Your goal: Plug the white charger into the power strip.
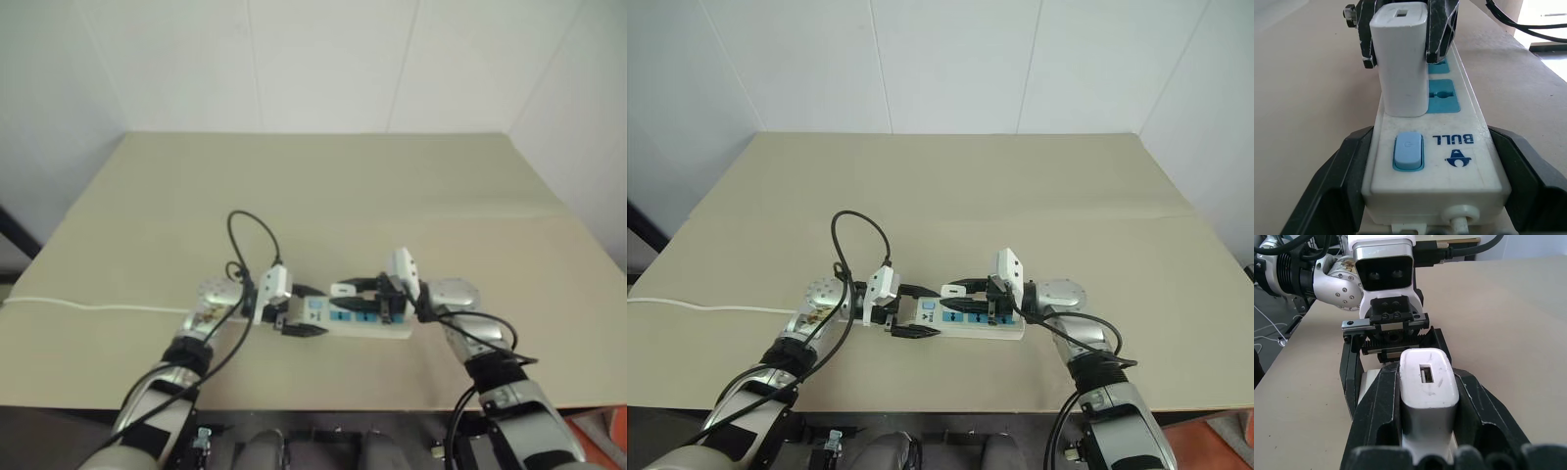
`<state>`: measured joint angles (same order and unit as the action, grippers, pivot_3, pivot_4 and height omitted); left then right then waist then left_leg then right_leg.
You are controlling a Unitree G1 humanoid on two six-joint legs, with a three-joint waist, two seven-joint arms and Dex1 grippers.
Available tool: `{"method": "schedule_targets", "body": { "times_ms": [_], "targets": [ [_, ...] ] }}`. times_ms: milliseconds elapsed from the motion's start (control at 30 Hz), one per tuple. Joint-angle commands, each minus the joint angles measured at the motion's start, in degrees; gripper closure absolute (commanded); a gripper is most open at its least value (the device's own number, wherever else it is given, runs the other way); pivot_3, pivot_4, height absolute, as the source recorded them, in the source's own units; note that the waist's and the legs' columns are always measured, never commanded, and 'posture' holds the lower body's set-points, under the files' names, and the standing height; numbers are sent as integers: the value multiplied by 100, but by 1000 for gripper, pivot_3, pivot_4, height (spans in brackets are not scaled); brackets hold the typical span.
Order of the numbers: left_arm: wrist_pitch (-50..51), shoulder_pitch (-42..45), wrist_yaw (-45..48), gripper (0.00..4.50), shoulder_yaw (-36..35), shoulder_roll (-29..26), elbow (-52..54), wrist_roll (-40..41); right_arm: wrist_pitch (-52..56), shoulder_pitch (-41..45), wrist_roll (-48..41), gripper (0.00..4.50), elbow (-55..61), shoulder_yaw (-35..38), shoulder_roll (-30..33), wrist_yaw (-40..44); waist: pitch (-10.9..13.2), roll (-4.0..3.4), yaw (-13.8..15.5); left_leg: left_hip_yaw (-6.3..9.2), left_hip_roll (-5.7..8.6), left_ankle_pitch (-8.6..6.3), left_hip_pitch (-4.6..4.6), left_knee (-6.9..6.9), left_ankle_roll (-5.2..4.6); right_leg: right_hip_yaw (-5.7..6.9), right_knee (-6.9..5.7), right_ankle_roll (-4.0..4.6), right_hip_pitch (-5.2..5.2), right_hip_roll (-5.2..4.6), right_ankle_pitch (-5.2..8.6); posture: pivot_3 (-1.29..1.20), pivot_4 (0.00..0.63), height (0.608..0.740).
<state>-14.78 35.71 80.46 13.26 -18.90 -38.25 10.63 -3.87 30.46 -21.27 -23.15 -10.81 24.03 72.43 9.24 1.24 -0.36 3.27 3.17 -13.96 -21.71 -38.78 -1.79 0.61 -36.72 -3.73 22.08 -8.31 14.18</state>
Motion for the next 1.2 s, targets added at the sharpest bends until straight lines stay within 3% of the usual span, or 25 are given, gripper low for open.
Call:
{"method": "schedule_targets", "body": {
  "times_ms": [33,1200],
  "targets": [
    [35,-207,128,1232,206,-86,-11,-247,39,-119,536,3335,-501,-17,183,-247,-2,0,-7,0,0,0,1,0,0,-1,0,0,0,0,0,0,150,740],
    [105,-278,111,1232,214,-104,121,-235,26,-83,607,3335,-427,-284,208,-70,-17,-1,-29,0,-3,-1,2,10,0,-1,7,-1,2,0,1,0,150,740]
  ]
}}
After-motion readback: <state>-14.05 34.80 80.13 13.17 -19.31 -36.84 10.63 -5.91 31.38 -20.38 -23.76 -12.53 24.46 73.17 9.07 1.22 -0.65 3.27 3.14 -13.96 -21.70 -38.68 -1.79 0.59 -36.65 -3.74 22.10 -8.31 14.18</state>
